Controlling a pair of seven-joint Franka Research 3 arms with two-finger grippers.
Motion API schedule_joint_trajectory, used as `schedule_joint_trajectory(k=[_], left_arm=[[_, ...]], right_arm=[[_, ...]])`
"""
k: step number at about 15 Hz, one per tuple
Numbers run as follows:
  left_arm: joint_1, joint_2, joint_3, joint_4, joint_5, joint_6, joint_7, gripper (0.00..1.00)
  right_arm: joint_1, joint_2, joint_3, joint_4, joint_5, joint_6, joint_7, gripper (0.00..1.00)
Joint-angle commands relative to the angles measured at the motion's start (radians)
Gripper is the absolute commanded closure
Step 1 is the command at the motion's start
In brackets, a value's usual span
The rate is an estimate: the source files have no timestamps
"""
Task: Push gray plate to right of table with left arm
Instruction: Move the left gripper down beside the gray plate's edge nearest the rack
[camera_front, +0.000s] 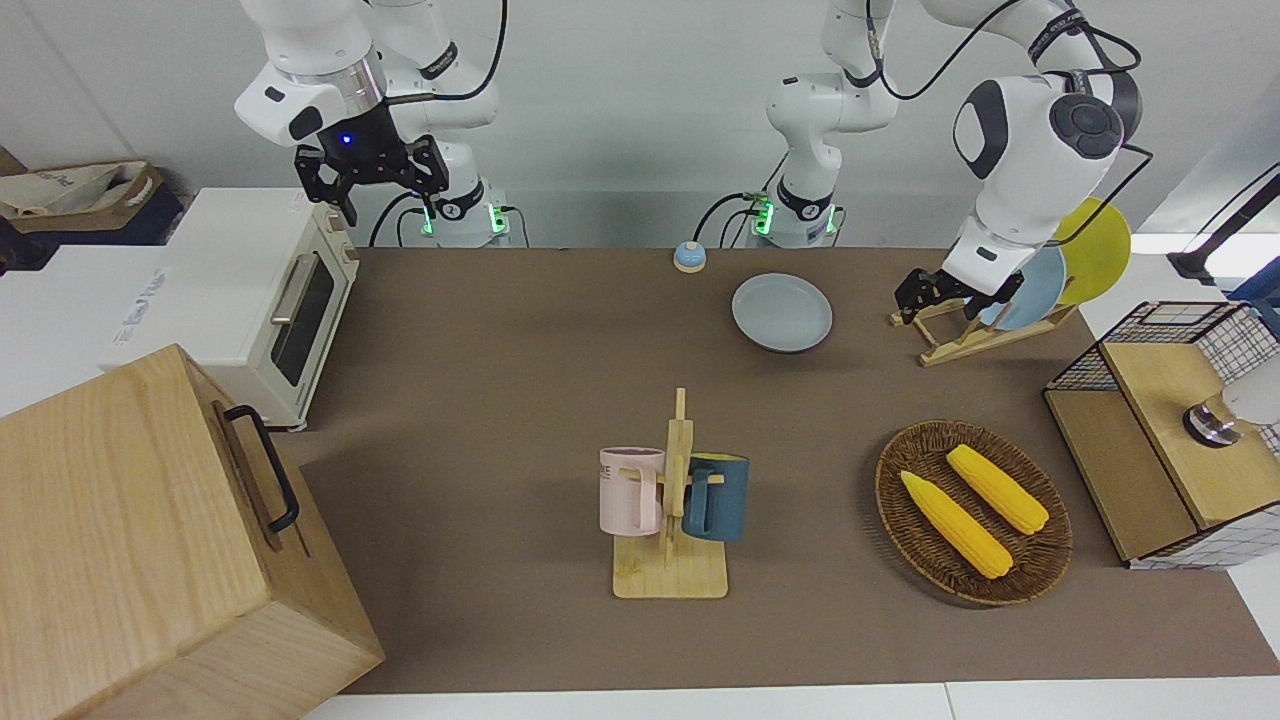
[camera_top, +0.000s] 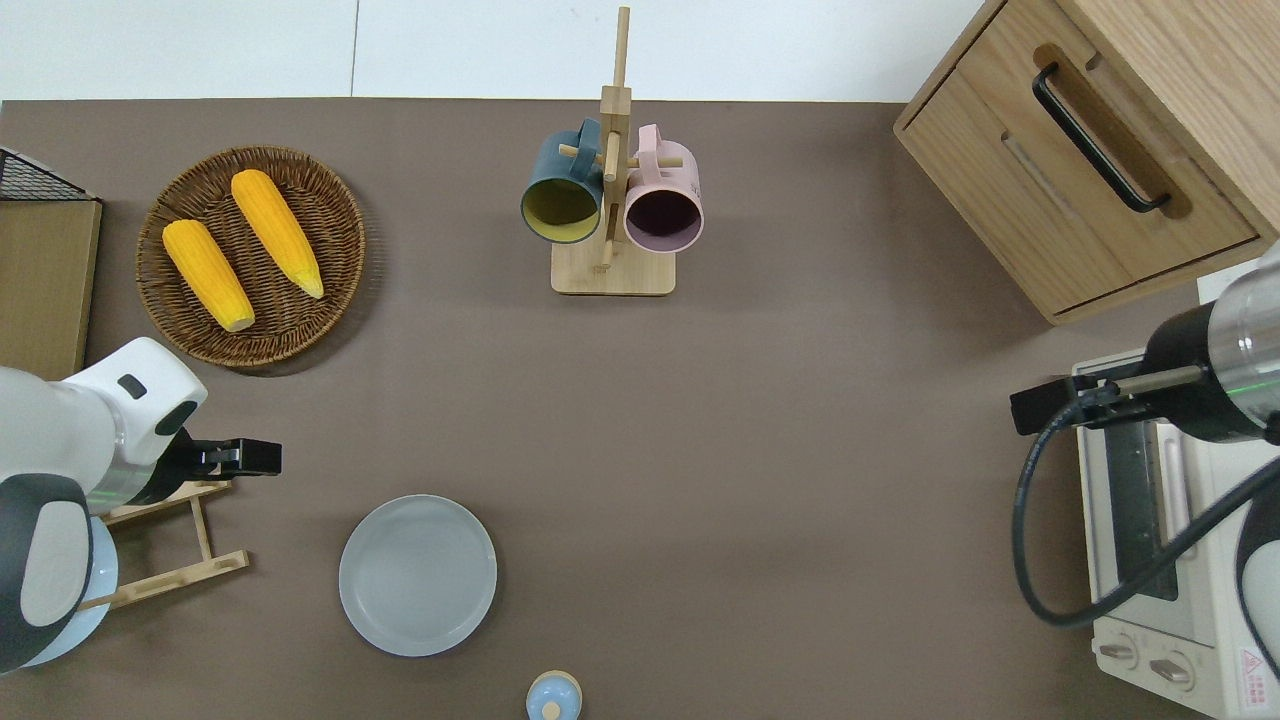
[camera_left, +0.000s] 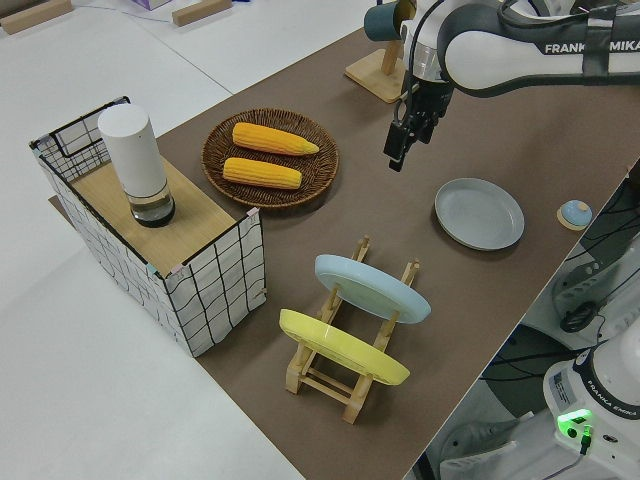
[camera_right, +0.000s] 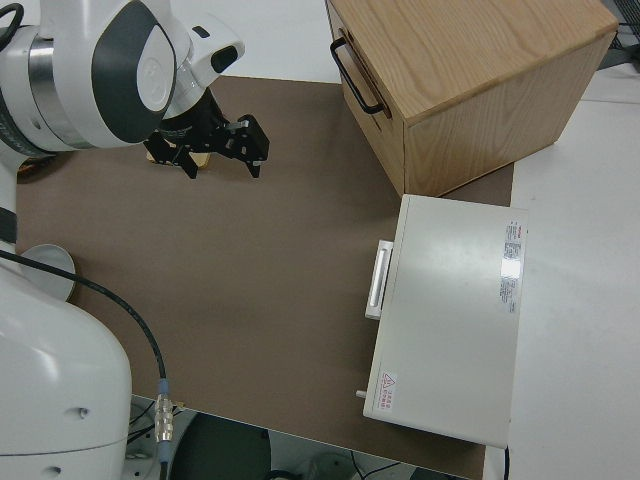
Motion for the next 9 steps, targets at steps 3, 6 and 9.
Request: schedule_joint_trajectory(k=[3,6,9], left_arm=[[-0.01,-0.1,0.002,-0.151,-0.024,0.063,-0.009,0.0],[-0.029,-0.132,-0.005,-0.213,-0.024,0.089,-0.009,0.0],[-0.046,-0.192,-0.007,-0.312,-0.027,0.147,-0.012,0.0]], right_arm=[[-0.02,-0.003,0.013,0.008,0.01,-0.014,0.001,0.017],[-0.02,-0.003,0.015,0.008,0.01,-0.014,0.001,0.017],[-0.02,-0.003,0.013,0.008,0.01,-0.014,0.002,0.017]])
